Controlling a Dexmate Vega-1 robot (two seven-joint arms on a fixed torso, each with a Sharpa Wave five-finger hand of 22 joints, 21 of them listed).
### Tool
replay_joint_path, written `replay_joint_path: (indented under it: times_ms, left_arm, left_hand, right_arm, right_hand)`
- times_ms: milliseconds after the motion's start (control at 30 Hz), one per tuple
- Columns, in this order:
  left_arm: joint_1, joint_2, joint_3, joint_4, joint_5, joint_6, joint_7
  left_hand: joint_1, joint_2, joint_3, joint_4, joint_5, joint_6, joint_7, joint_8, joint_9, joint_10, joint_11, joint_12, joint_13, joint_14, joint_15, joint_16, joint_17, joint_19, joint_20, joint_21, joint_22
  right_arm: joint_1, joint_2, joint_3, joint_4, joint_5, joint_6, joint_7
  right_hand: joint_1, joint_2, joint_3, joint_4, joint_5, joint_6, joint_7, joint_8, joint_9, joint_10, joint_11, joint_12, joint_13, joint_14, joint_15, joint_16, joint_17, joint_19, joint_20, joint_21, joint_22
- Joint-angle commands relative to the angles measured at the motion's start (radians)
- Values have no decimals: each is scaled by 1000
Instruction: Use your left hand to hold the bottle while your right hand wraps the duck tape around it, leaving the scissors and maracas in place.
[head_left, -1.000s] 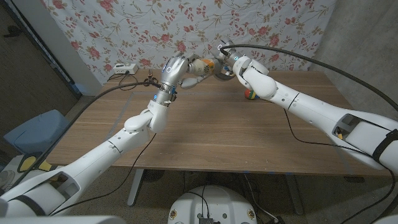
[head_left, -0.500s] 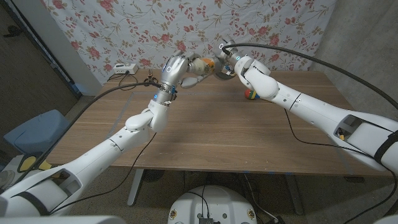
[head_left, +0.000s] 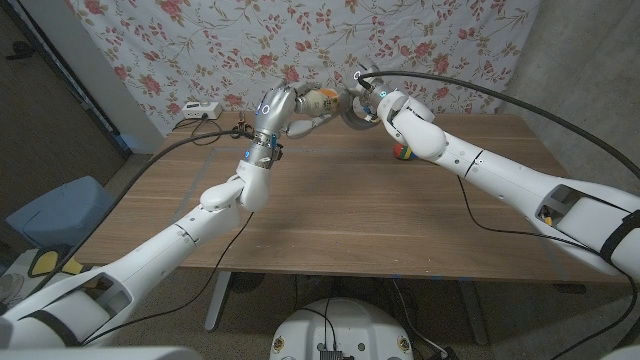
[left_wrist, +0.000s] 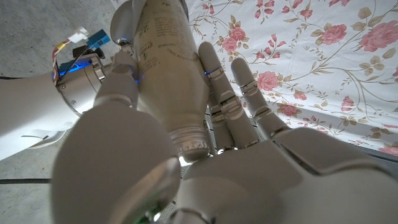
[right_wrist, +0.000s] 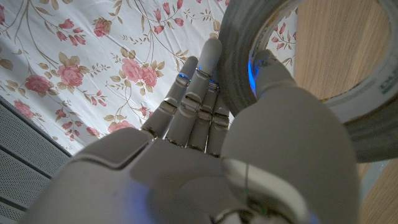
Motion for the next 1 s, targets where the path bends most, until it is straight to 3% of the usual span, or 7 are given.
replay_joint_path:
  times_ms: [33, 67, 167, 300, 400, 667, 1000]
  left_arm:
    - [17, -3, -20, 6, -64, -15, -32]
    - [20, 4, -24, -2, -81, -18, -58]
    - [34, 27, -39, -43, -131, -6, -156]
    - [47, 43, -54, -77, -170, 20, -248]
    - [52, 46, -61, -80, -186, 24, -276]
    - [48, 39, -69, -64, -200, 8, -296]
    - [59, 42, -111, -65, -351, -6, -415]
  left_hand:
    - [-83, 113, -1, 55, 9, -125, -17, -68, -15, -122, -85, -114, -41, -237, -8, -77, -51, -134, 51, -69, 1]
    - [-114, 104, -12, 64, 9, -157, -26, -79, -17, -161, -70, -143, -50, -295, 0, -91, -67, -176, 70, -95, 0]
    - [-235, 70, -62, 91, 15, -338, -38, -97, -26, -317, -26, -235, -71, -538, 88, -104, -127, -334, 162, -201, 0]
    - [-309, 59, -90, 105, 20, -503, -48, -105, -33, -474, 9, -271, -80, -700, 147, -103, -175, -411, 198, -275, 3]
    - [-325, 60, -95, 105, 23, -555, -47, -101, -35, -546, 26, -275, -86, -757, 172, -101, -194, -426, 200, -300, 3]
    - [-346, 61, -102, 106, 23, -613, -55, -101, -37, -626, 41, -277, -95, -815, 197, -100, -214, -443, 201, -328, 4]
    - [-404, 64, -124, 120, 21, -689, -59, -98, -40, -725, 66, -268, -118, -953, 260, -99, -246, -525, 204, -402, 5]
  right_arm:
    - [5, 6, 5, 5, 10, -16, 11]
    - [5, 5, 6, 6, 9, -18, 10]
    - [7, 6, 7, 12, 8, -25, 10]
    - [8, 8, 13, 23, 14, -38, 7]
    - [11, 8, 15, 31, 17, -47, 4]
    - [15, 14, 15, 46, 22, -71, -11]
    - [-32, 3, 30, 11, 55, -114, -19]
  right_hand:
    - [133, 127, 23, 11, 9, 129, -107, 9, 3, 128, -94, 2, 145, 35, -69, -4, 4, -8, -6, 7, 1]
    - [133, 126, 22, 11, 9, 129, -106, 8, 3, 127, -94, 2, 147, 35, -69, -4, 5, -8, -6, 8, 1]
    - [132, 126, 22, 11, 9, 130, -107, 8, 4, 127, -96, 1, 147, 35, -69, -7, 6, -8, -6, 11, 1]
    - [134, 127, 22, 11, 10, 130, -107, 7, 3, 127, -96, 0, 147, 37, -70, -10, 6, -11, -6, 15, 0]
    - [133, 126, 20, 11, 10, 131, -108, 7, 3, 129, -94, -1, 146, 39, -69, -12, 7, -11, -6, 18, 0]
    - [134, 127, 20, 11, 11, 133, -106, 6, 6, 131, -93, -3, 148, 39, -69, -19, 10, -14, -6, 25, -1]
    - [135, 126, 20, 11, 13, 132, -107, 4, 7, 129, -90, -6, 152, 42, -69, -27, 14, -17, -4, 36, -2]
